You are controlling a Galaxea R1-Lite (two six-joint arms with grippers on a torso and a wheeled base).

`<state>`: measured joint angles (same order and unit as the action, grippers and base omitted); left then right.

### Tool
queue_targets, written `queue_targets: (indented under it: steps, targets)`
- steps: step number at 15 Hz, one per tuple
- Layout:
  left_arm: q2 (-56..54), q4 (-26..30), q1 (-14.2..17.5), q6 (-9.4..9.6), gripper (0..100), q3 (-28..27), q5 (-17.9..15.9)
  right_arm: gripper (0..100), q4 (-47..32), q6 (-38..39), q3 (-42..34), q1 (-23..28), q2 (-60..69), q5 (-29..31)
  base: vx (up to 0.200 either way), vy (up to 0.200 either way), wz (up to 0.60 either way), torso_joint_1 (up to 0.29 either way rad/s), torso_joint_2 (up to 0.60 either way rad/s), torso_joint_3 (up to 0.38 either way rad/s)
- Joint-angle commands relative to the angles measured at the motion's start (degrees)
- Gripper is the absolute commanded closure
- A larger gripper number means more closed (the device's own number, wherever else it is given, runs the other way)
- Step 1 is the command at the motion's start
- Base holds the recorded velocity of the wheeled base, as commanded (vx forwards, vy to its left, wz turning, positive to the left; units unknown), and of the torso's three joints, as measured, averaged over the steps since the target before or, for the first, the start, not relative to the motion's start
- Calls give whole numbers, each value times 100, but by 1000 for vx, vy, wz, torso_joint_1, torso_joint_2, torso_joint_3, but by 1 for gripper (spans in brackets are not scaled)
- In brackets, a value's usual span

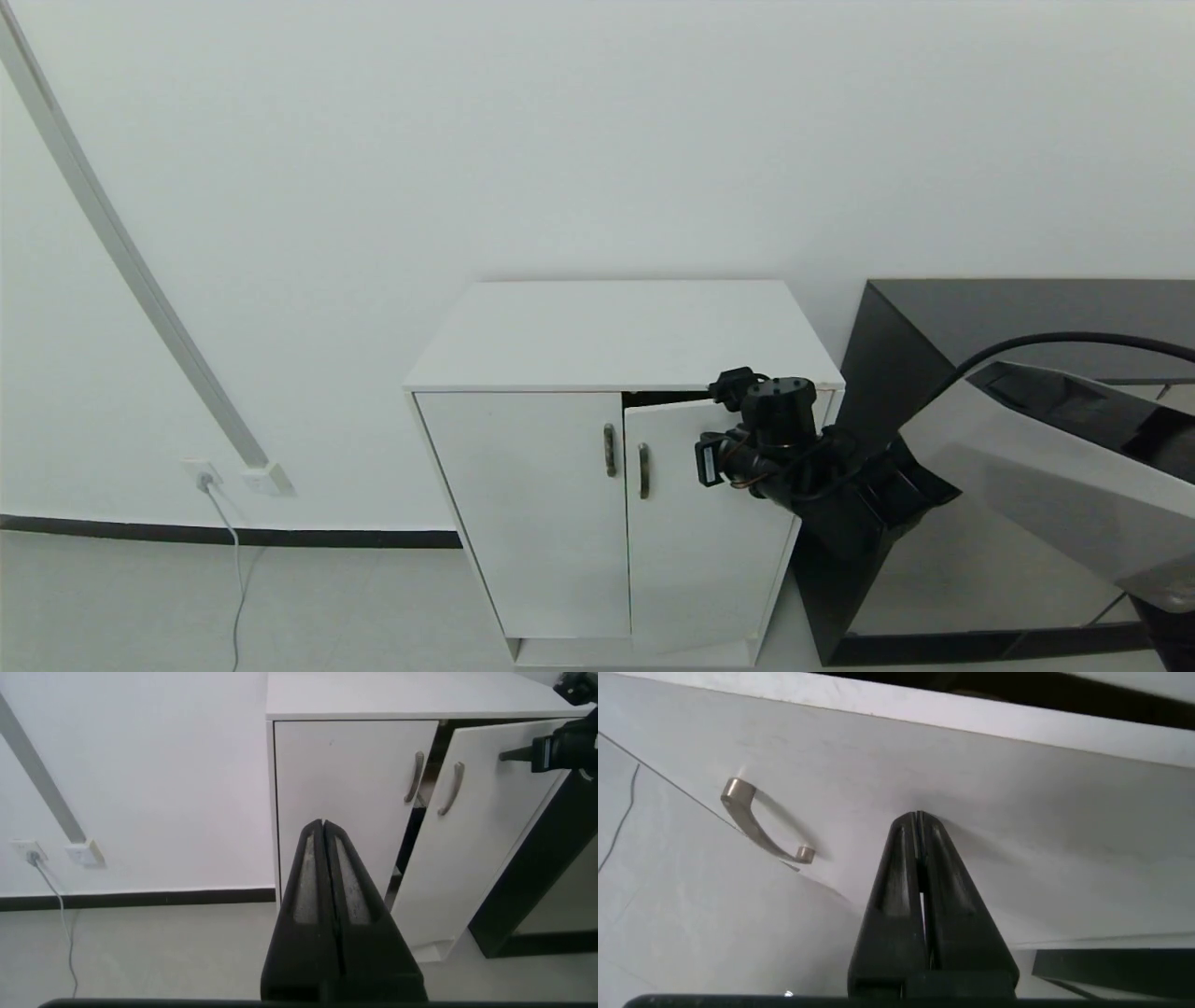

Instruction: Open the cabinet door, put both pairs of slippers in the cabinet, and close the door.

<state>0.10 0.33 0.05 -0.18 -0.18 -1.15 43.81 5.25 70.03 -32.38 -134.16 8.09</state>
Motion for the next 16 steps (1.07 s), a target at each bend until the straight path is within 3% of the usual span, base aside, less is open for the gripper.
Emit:
queue_targets:
  steps: [1,16]
  targets:
    - [-1,2,4,1,100,1,0,100,-83,2,212,12,-111,-1,0,0,0,0,0,0]
    - [8,2,4,1,100,1,0,100,-294,-7,731,118,-313,8,0,0,0,0,0,0]
